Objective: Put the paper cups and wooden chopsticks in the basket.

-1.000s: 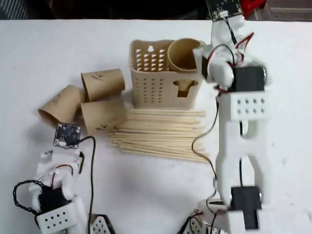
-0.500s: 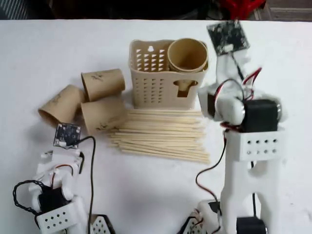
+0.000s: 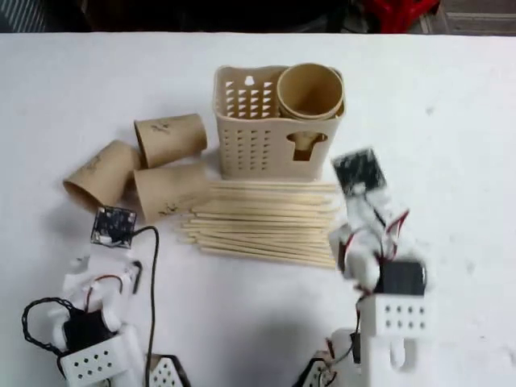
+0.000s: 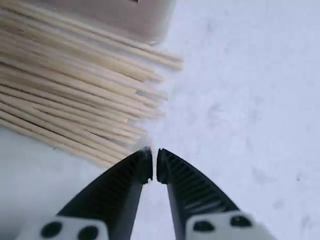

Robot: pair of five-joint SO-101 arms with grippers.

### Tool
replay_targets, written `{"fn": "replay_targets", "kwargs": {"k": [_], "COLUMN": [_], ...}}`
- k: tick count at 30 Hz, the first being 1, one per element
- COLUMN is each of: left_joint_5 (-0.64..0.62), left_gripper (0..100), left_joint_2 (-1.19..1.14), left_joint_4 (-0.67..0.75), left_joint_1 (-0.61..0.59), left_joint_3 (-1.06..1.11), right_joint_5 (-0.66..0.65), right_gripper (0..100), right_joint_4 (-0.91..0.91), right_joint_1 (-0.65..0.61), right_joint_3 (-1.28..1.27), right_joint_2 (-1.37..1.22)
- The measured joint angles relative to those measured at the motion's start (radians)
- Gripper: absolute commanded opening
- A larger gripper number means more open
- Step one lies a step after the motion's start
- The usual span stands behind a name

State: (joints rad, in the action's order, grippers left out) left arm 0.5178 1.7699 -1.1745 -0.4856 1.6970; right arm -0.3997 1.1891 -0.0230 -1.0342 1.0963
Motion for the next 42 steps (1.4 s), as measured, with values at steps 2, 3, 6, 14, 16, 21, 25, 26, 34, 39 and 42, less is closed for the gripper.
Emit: {"fn": "replay_targets", "kwargs": {"k": [2, 3, 6, 14, 16, 21, 25, 26, 34, 39, 42], "left_joint_5": [0.000, 0.000, 0.000, 0.032, 0.029, -0.087, -0.218, -0.245, -0.439, -0.546, -0.606], "left_gripper": [24, 24, 24, 32, 32, 36, 38, 38, 38, 37, 37], "left_joint_2": [0.000, 0.000, 0.000, -0.080, -0.190, -0.594, -0.921, -0.984, -1.312, -1.404, -1.455], "left_joint_4": [0.072, 0.092, 0.091, -0.071, -0.106, -0.130, -0.129, -0.121, 0.049, 0.173, 0.264], "left_joint_1": [-0.012, -0.026, -0.086, -0.135, -0.137, -0.137, -0.138, -0.138, -0.138, -0.112, -0.095], "left_joint_3": [-0.015, -0.038, -0.158, -0.543, -0.635, -0.845, -0.959, -0.977, -1.005, -1.005, -1.005], "right_joint_5": [-0.052, -0.077, -0.133, -0.155, -0.157, -0.160, -0.158, -0.158, -0.160, -0.160, -0.160], "right_gripper": [3.5, 3.5, 3.5, 3.5, 3.5, 3.5, 3.5, 3.5, 3.3, 3.3, 3.3], "right_joint_4": [-0.002, -0.002, -0.002, -0.006, -0.006, 0.017, 0.018, 0.018, 0.018, 0.018, 0.018], "right_joint_1": [-0.003, -0.005, -0.003, 0.015, 0.014, 0.015, 0.014, 0.014, 0.014, 0.014, 0.014], "right_joint_3": [-0.091, -0.137, -0.261, -0.503, -0.554, -0.592, -0.594, -0.594, -0.595, -0.595, -0.595], "right_joint_2": [0.087, 0.132, 0.259, 0.542, 0.605, 0.700, 0.700, 0.700, 0.700, 0.700, 0.700]}}
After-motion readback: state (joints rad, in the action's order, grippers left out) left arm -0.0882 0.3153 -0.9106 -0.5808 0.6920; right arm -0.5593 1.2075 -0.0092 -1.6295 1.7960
